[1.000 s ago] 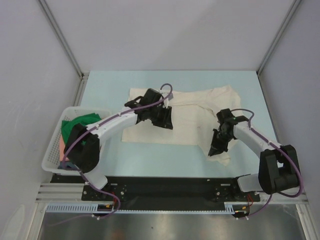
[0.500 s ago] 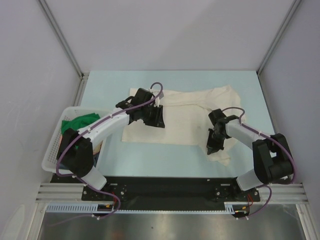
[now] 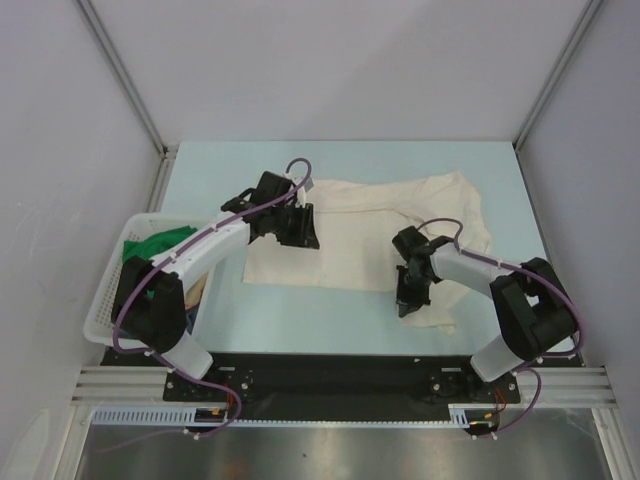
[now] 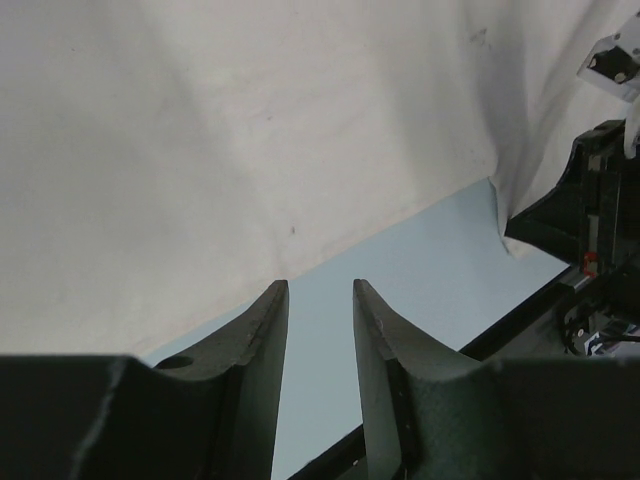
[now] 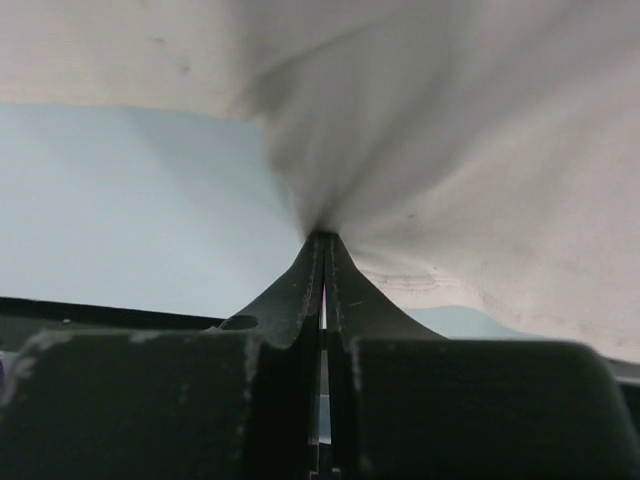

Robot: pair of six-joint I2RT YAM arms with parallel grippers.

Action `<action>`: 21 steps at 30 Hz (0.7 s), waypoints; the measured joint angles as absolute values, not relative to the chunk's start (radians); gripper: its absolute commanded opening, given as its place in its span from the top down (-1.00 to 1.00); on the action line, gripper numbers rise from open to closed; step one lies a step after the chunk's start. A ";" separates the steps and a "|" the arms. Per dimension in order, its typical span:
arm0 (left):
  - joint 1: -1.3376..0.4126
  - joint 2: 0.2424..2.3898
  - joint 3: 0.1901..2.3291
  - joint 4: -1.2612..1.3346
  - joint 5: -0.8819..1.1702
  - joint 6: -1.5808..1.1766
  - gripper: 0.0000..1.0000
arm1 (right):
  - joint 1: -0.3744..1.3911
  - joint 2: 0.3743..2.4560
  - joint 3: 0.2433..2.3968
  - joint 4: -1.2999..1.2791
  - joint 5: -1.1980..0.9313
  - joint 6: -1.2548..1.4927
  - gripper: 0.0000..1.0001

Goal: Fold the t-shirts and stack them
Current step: Flatten the tshirt out

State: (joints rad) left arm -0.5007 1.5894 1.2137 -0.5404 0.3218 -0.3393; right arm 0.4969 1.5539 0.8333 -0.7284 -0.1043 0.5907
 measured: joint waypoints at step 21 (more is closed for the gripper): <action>-0.461 1.589 1.206 -0.540 0.349 -0.335 0.24 | 0.170 1.232 0.864 -0.783 -0.196 0.724 0.05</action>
